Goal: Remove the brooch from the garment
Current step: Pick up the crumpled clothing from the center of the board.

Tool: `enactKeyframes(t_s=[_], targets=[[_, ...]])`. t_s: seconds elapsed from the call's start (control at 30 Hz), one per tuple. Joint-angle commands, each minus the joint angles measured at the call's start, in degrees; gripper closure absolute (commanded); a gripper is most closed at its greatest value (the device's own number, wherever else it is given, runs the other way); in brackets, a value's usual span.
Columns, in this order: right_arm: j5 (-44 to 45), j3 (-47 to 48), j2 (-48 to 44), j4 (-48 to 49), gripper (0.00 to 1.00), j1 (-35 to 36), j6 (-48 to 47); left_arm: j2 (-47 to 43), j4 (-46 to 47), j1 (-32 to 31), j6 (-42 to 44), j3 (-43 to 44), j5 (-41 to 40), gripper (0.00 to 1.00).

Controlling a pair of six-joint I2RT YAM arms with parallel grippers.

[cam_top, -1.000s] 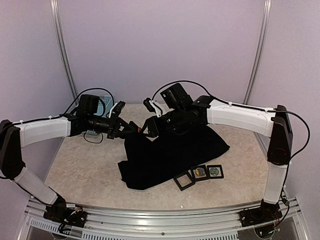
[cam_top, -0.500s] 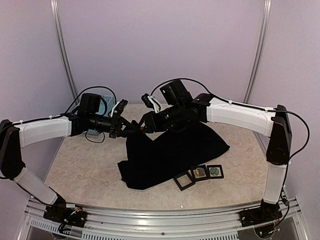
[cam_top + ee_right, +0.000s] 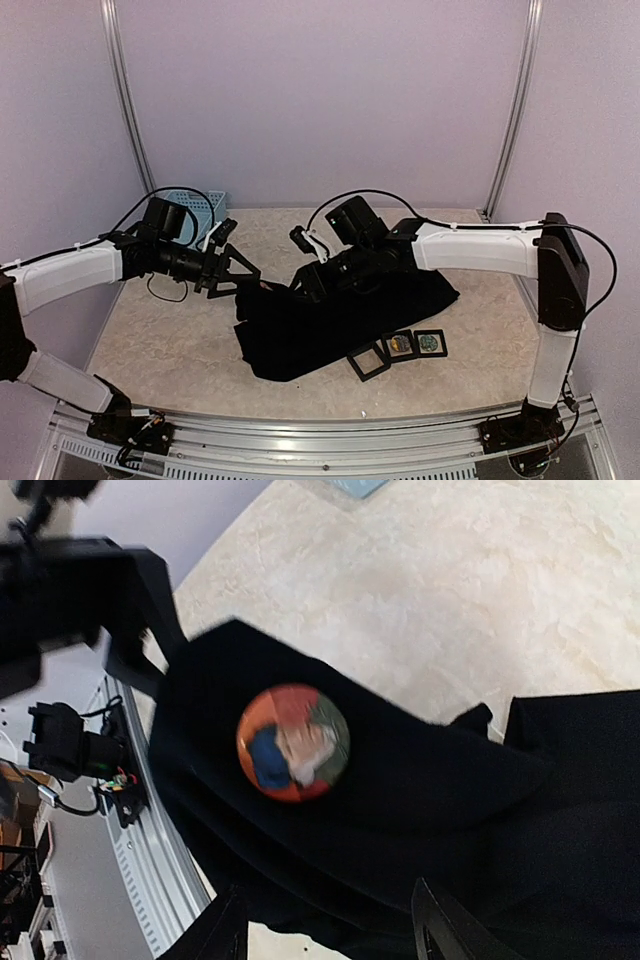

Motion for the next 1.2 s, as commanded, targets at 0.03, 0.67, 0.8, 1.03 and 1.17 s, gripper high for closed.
enactKeyframes(t_s=[0.03,0.67,0.8,1.03,1.17], targets=[[1.21,-3.24,-3.05,2.95,0.43,0.41,-5.04,-2.29,-5.02,5.75,4.59,4.70,-3.04,0.01],[9.64,-0.51,0.76,0.58,0.43,4.08,-10.25,26.66,-22.54,6.76,17.28,22.25,-5.18,0.01],[10.16,2.88,4.56,0.44,0.43,6.51,-12.94,26.71,-19.88,7.24,15.25,19.92,-4.42,0.01],[10.89,11.64,13.15,-4.79,0.46,9.80,-17.71,25.51,-17.34,7.40,13.28,16.75,-4.26,0.01],[13.84,11.54,14.69,-7.44,0.63,11.26,-19.15,24.61,-16.57,7.37,12.98,15.32,-4.31,0.01]])
